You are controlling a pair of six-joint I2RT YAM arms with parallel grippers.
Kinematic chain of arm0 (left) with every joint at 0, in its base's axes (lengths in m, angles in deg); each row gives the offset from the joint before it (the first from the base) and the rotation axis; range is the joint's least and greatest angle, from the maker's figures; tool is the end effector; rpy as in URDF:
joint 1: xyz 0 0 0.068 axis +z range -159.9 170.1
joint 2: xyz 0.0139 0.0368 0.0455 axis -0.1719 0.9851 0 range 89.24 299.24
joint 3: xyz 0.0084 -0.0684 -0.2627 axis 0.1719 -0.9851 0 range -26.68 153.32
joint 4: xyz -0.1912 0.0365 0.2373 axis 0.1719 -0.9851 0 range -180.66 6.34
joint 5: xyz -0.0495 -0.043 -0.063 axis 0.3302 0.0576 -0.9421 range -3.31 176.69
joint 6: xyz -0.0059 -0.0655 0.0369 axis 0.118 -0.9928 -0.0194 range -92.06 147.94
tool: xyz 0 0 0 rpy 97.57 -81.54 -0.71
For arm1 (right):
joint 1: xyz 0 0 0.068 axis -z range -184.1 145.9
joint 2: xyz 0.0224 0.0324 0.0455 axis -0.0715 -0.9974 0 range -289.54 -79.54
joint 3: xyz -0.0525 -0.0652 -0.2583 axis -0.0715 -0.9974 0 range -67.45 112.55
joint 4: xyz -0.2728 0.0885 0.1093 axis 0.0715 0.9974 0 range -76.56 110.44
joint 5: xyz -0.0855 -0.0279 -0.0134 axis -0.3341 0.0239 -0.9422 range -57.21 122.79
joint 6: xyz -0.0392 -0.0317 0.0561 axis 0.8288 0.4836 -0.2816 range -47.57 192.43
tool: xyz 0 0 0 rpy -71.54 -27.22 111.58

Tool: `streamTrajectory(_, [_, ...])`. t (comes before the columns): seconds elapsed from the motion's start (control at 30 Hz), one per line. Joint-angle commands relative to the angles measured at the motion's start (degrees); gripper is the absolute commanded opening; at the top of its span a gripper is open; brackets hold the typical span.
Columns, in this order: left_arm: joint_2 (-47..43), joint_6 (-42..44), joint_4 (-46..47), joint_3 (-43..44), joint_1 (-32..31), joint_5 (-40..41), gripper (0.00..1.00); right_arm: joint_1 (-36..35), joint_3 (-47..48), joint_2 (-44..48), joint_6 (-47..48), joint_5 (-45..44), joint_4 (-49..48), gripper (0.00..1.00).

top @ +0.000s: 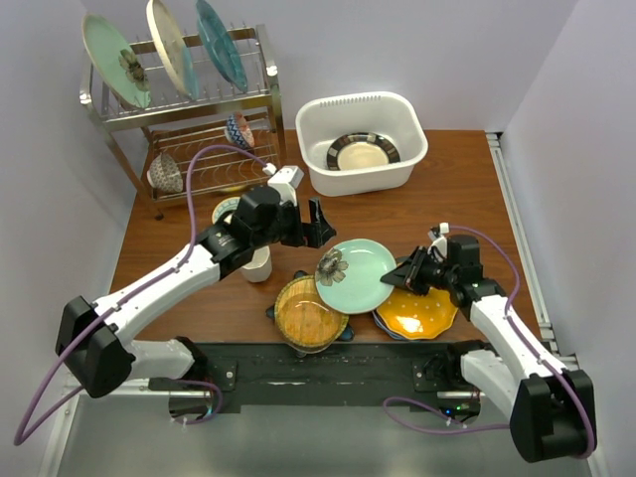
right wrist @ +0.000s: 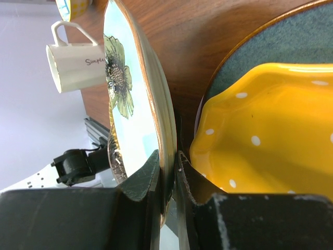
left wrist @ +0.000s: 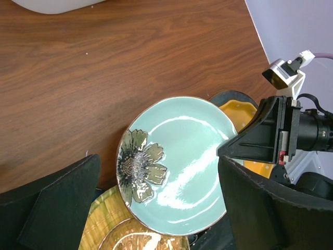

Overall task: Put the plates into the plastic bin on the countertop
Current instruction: Place the plate in the plastic bin.

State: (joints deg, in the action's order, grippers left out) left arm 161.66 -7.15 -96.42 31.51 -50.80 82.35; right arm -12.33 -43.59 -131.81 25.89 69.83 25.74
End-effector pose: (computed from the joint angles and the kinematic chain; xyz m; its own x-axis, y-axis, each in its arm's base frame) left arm 0.2705 -0.2406 0.2878 -0.6852 -0.1648 -0.7094 0.3788 0.7513 -0.5404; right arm 0.2322 0.0723 0.1533 -0.8549 0.4618 -0.2363 0.0791 0.5662 0.8205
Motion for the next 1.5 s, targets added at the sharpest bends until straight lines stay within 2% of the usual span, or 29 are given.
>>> streamTrajectory(0.0, [-2.1, 2.1, -0.8, -1.0, 1.1, 2.5, 1.00, -0.1, 2.8, -0.4, -1.9, 5.2, -7.5, 0.00])
streamTrajectory(0.83, [-2.7, 2.7, -2.4, -1.9, 4.0, 3.2, 1.00, -0.2, 9.6, -10.0, -2.1, 5.4, -12.1, 0.00])
streamTrajectory(0.97, [-3.5, 2.9, -2.3, -1.8, 4.2, 3.5, 1.00, -0.1, 10.6, -11.4, -3.5, 4.9, -15.8, 0.00])
streamTrajectory(1.47, [-3.3, 2.2, -0.5, -2.9, 4.2, 1.7, 1.00, -0.2, 15.7, -17.2, -5.1, 5.2, -20.3, 0.00])
